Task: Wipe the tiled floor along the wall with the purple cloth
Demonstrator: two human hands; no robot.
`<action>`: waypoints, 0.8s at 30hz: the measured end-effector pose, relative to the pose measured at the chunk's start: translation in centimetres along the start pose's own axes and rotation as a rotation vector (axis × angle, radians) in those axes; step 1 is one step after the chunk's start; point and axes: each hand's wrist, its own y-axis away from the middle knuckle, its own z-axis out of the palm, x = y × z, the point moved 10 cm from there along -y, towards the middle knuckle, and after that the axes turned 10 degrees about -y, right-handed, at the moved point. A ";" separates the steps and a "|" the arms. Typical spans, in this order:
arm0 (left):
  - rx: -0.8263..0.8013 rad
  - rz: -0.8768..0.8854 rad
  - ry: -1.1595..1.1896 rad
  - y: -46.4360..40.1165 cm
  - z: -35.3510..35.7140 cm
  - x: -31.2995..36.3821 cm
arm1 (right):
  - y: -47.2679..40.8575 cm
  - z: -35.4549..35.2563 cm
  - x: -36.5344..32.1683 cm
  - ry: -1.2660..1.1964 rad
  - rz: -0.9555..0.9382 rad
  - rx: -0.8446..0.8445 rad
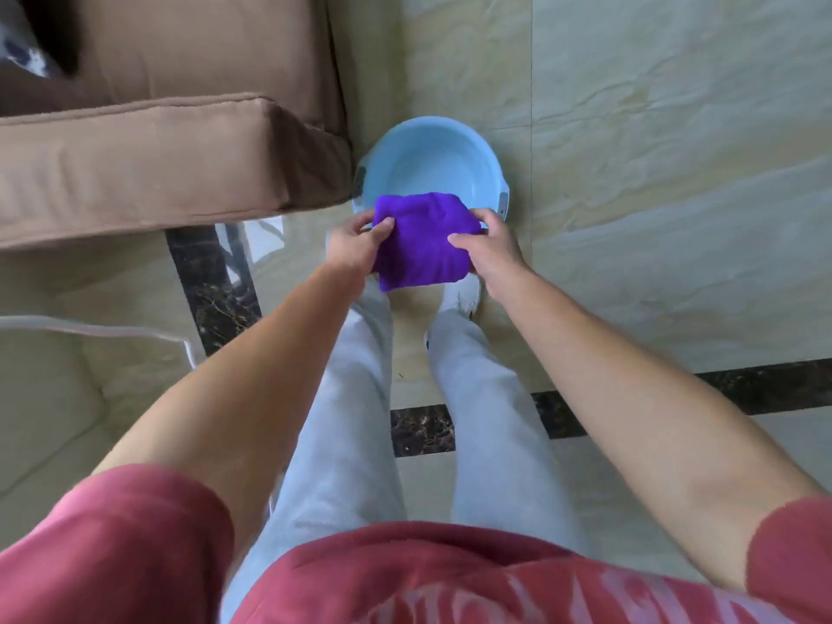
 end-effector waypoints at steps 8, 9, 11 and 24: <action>-0.027 -0.043 -0.239 -23.1 6.7 -6.6 | -21.8 -0.1 10.3 0.173 0.039 0.119; -0.049 -0.057 -0.244 -25.3 7.4 -7.9 | -24.0 -0.1 11.4 0.187 0.041 0.121; -0.066 -0.062 -0.250 -28.6 8.1 -9.2 | -27.2 0.2 12.2 0.230 0.029 0.109; 0.196 0.075 -0.721 -39.5 9.2 -10.4 | -36.2 1.0 15.9 0.269 0.010 0.126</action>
